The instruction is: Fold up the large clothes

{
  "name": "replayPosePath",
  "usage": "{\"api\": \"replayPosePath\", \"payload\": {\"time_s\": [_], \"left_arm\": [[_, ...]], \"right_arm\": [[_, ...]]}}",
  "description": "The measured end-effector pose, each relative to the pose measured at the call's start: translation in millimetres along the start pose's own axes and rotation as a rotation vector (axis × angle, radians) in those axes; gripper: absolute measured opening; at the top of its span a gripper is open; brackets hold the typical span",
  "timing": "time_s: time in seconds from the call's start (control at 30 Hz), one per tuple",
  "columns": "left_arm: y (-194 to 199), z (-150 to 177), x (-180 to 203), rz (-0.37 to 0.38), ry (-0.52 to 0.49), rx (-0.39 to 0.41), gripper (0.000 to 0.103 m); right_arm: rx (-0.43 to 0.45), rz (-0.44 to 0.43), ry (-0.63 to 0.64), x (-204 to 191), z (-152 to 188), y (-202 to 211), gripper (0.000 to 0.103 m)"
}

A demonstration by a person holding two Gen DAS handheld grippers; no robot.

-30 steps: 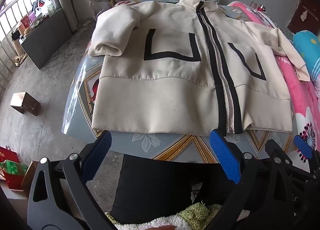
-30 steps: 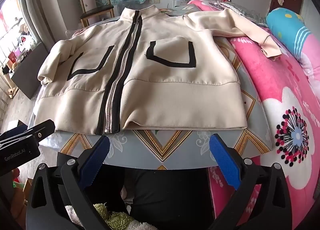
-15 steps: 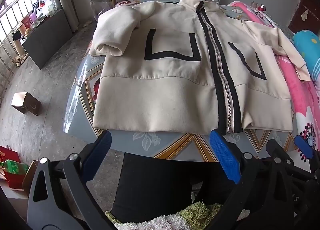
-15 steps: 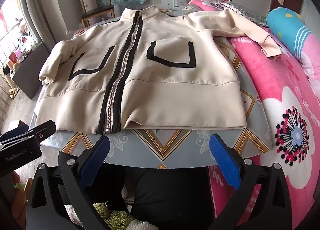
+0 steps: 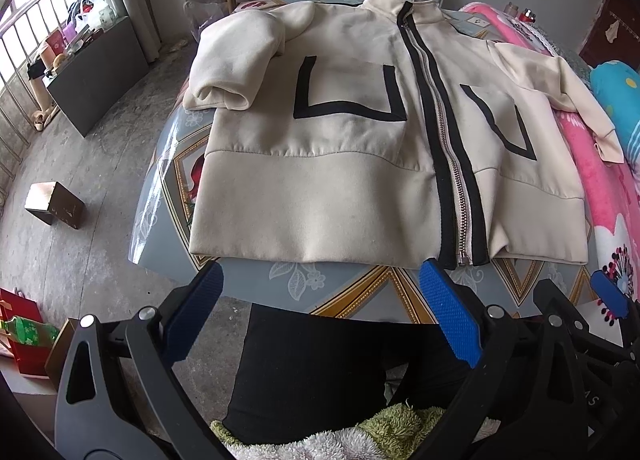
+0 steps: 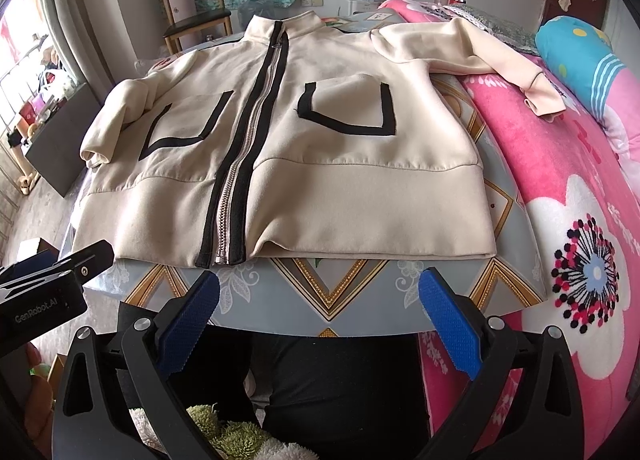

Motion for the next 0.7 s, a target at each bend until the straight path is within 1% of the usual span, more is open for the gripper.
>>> {"api": "replayPosePath", "payload": {"time_s": [0.7], "left_arm": [[-0.9,-1.2,-2.9,-0.006,0.002,0.004,0.095]], "right_arm": [[0.009,0.001,0.005,-0.8,-1.2,1.3,0.097]]}}
Point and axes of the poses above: each gripper's, at about its wrist camera, not at the fingertips, and y roughly against the way its jaws point, x to its right, z to its underside, the point moved 9 cm from there along -y, roughly the way its jaws point, and after that the axes turned 3 degrees about z, right-handed, at the moved point
